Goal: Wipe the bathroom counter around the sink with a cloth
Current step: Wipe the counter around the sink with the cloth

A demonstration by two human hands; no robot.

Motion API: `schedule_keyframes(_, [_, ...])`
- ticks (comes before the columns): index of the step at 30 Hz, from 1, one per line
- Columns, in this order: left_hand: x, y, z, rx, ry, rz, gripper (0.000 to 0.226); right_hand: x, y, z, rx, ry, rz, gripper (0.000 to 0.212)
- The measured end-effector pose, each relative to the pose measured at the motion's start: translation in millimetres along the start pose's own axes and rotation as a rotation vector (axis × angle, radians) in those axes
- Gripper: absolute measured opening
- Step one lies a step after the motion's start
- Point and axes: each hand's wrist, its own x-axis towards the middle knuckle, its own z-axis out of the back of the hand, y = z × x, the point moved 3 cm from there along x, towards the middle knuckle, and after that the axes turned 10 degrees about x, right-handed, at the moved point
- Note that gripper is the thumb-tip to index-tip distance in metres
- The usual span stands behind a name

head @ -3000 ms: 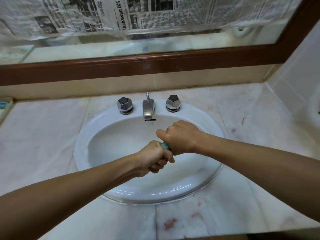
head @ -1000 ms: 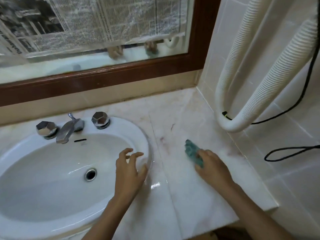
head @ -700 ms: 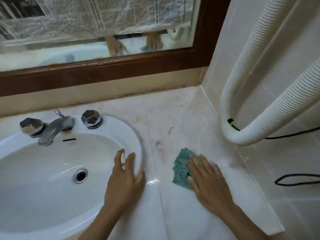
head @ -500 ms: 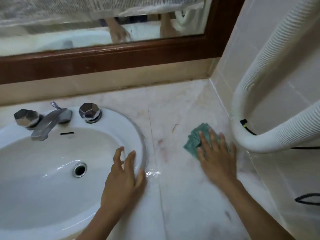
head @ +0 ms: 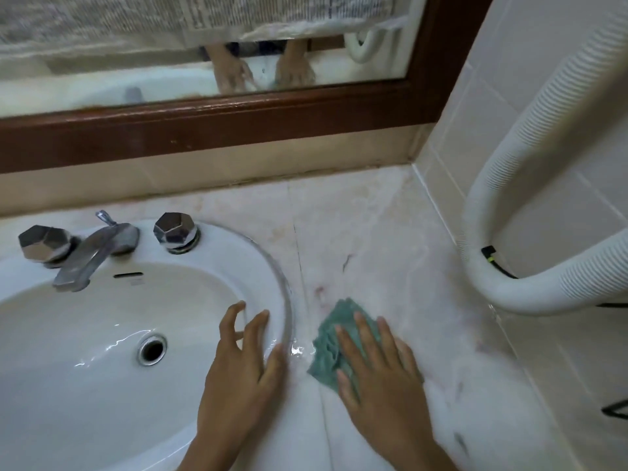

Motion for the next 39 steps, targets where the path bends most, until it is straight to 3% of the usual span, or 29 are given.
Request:
schedule_keyframes(3, [2.2, 0.1, 1.5, -0.018, -0.015, -0.002, 0.046, -14.6, -39.2, 14.7, -0.096, -0.037, -0.169, 0.059])
schedule_keyframes(7, [2.9, 0.8, -1.1, -0.003, -0.009, 0.016, 0.047, 48.7, -59.2, 27.8, -0.211, -0.048, -0.313, 0.073])
schedule_keyframes(12, [3.7, 0.7, 0.1, 0.005, -0.011, 0.018, 0.053, 149.5, -58.9, 25.6, -0.087, -0.114, -0.297, 0.064])
schedule_keyframes(17, [4.0, 2.6, -0.3, -0.020, -0.012, 0.040, 0.045, 218.5, -11.3, 13.5, 0.000, -0.021, -0.291, 0.057])
schedule_keyframes(21, [3.8, 8.6, 2.7, -0.187, -0.043, 0.125, 0.030, 160.0, 37.9, -15.8, 0.019, 0.059, -0.132, 0.056])
schedule_keyframes(24, [5.0, 13.2, 1.3, -0.254, -0.062, 0.197, 0.038, 60.8, 55.9, -26.6, -0.028, 0.048, -0.010, 0.061])
schedule_keyframes(29, [6.8, 11.7, -3.6, -0.176, -0.030, 0.195, 0.047, -6.0, 7.0, -5.5, -0.127, 0.099, 0.124, 0.059])
schedule_keyframes(34, [8.4, 11.9, -4.6, -0.168, -0.015, 0.213, 0.047, 95.7, -47.4, 17.7, -0.127, 0.012, -0.085, 0.066])
schedule_keyframes(39, [9.0, 13.5, -5.6, -0.172, -0.009, 0.227, 0.045, 206.0, -22.5, 16.7, -0.023, -0.003, -0.286, 0.062])
